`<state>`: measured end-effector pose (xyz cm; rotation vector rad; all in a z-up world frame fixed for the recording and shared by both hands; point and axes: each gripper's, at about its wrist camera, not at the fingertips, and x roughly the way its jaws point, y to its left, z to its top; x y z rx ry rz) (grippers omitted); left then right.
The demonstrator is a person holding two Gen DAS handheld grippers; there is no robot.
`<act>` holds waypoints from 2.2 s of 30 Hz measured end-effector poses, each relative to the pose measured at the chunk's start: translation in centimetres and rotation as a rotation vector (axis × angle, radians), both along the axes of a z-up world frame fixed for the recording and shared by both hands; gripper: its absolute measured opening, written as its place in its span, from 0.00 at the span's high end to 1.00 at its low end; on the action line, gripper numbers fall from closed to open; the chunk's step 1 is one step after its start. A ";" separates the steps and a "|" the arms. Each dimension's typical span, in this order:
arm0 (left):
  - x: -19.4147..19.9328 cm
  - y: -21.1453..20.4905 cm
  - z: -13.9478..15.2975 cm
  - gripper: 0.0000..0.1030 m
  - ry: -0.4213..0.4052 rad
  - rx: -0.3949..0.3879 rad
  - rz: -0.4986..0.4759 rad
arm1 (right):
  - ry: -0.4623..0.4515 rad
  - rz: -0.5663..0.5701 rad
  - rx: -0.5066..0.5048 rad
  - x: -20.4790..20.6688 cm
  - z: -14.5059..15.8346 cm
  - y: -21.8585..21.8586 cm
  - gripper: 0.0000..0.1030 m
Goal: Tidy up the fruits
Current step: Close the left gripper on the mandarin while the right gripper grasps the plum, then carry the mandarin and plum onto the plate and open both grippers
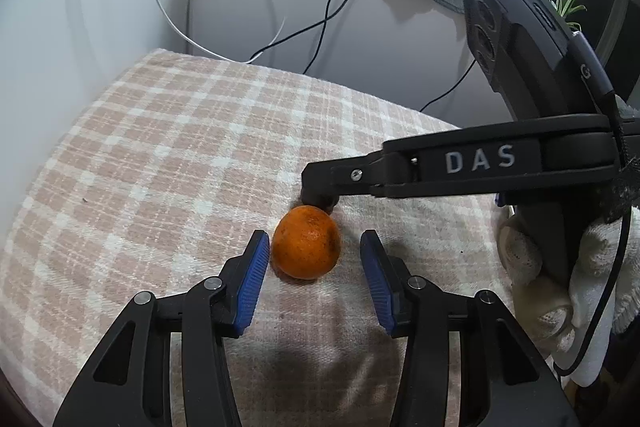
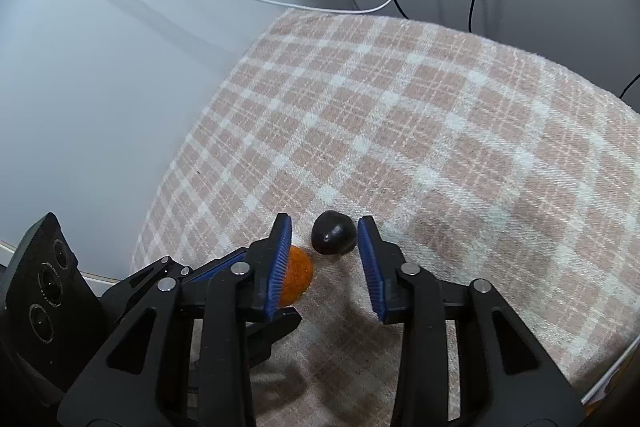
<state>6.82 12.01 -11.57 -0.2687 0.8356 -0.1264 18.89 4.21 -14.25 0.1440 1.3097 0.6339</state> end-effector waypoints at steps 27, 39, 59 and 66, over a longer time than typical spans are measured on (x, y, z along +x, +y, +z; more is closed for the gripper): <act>-0.7 -0.5 1.2 0.66 -0.023 -0.037 -0.004 | -0.081 -0.027 0.001 -1.9 3.1 -1.9 0.78; -1.3 -4.7 3.4 0.66 -0.073 -0.051 -0.086 | -0.174 -0.089 0.009 -4.7 7.1 -7.4 0.78; -1.2 -15.2 5.9 0.66 -0.116 -0.066 -0.308 | -0.259 -0.261 -0.044 -8.5 10.6 -20.2 0.78; -1.5 -19.2 6.3 0.66 -0.122 -0.057 -0.387 | -0.261 -0.296 -0.057 -8.9 10.6 -23.0 0.78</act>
